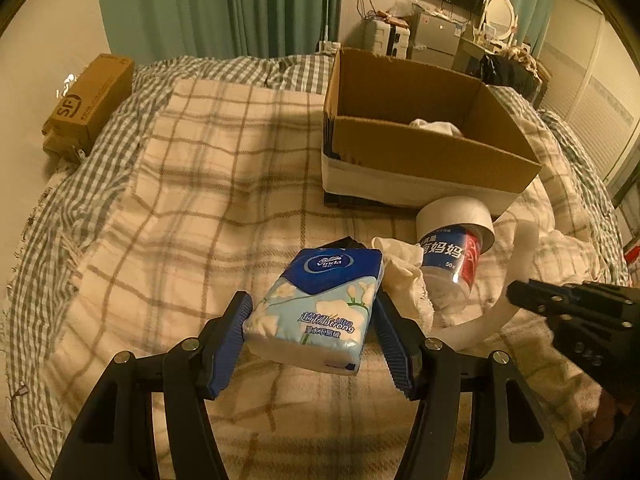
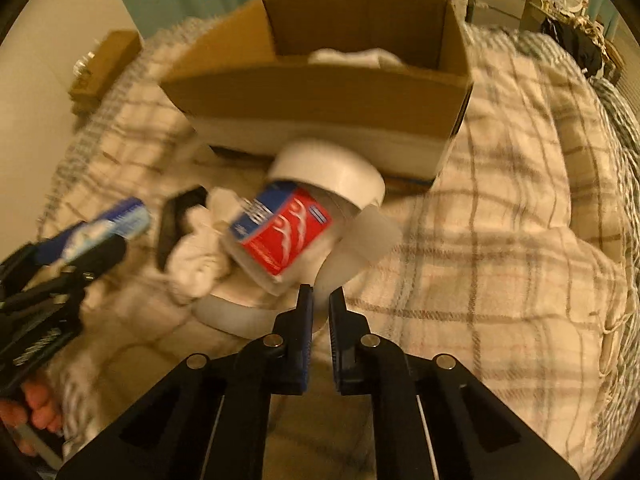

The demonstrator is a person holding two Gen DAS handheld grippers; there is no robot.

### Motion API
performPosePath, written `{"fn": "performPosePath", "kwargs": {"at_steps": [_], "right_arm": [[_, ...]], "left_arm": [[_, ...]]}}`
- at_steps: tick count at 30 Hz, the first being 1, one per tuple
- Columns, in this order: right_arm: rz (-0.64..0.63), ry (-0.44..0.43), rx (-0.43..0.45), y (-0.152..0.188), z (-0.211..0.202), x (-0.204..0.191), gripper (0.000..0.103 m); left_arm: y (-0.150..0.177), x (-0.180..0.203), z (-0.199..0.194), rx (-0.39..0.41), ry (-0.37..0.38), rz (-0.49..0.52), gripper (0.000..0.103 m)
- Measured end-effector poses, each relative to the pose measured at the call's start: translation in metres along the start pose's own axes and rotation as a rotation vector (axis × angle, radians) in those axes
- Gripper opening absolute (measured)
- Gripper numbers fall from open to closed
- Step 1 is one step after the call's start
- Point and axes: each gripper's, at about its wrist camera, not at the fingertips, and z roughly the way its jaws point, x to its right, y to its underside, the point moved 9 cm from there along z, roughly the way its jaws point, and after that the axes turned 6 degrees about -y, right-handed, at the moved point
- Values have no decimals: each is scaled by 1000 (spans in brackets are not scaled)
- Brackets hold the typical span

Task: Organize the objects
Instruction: 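Grasp the blue-and-white tissue pack with the left tool while the right tool grasps the white strip, then lower the tissue pack and white strip into the box and open both tools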

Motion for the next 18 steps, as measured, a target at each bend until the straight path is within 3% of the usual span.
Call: {"fn": "performPosePath", "kwargs": {"at_steps": [11,18], "right_arm": [[-57,-56,176,-22,-73,-30,7],[-96,-18,282,-53,-124,-29,7]], "left_arm": [[-27,5,-45,86,17,-2,63],[-74,21,-83,190,31,36,63]]}}
